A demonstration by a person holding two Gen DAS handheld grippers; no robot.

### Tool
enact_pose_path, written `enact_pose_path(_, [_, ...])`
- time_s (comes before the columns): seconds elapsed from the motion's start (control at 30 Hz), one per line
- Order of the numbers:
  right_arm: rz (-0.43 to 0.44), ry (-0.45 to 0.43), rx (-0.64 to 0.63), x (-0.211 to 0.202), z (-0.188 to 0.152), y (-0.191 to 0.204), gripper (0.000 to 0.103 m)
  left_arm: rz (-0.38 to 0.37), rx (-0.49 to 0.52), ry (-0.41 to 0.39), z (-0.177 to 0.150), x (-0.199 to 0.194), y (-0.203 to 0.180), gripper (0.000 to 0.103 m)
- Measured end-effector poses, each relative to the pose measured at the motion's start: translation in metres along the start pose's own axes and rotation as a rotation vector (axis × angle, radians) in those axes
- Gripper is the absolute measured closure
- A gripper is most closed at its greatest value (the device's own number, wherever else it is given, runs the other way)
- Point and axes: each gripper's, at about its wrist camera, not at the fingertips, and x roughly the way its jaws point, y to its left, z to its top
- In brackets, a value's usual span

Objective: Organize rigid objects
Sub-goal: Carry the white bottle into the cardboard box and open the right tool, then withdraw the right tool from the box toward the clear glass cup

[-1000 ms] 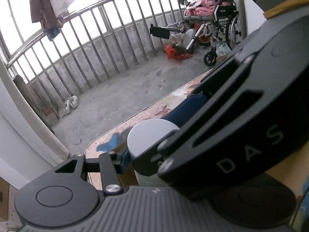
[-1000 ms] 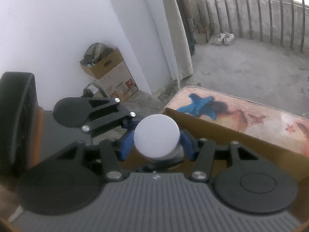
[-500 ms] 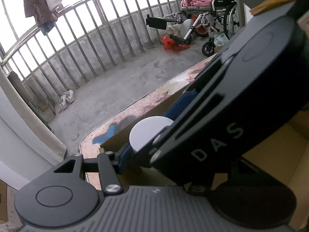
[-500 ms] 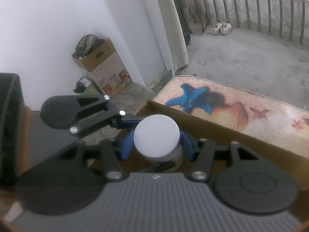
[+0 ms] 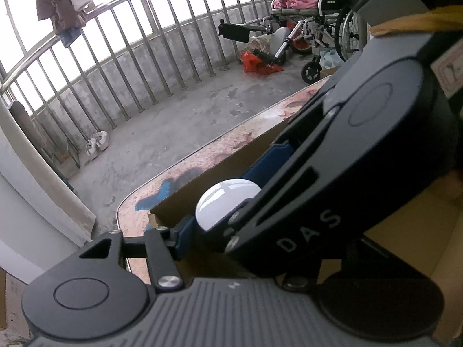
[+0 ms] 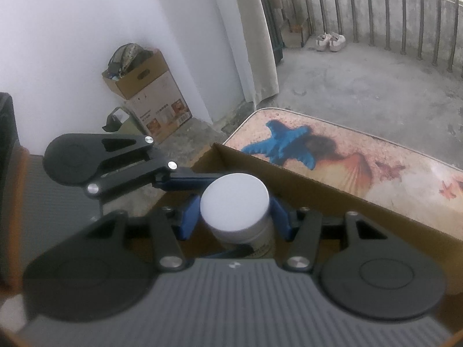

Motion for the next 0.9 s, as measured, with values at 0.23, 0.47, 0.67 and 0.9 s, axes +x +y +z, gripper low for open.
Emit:
enact_pose_path(0.23, [0.0, -0.001, 0.051, -0.006, 0.001, -0.008, 0.032, 0.009, -0.018, -0.022, -0.002, -0.007, 0.003, 0.028])
enact_pose_path(0.47, [-0.002, -0.025, 0.077, -0.021, 0.001, -0.009, 0.028, 0.001, -0.045, -0.053, -0.002, -0.02, 0.008, 0.021])
enact_pose_path(0.67, [0.01, -0.084, 0.117, -0.057, -0.002, -0.008, 0.027, -0.006, -0.077, -0.124, -0.007, -0.054, 0.018, 0.015])
enact_pose_path(0.9, [0.025, -0.223, 0.131, -0.139, -0.025, 0.011, 0.023, 0.021, -0.192, -0.24, -0.028, -0.136, 0.036, 0.014])
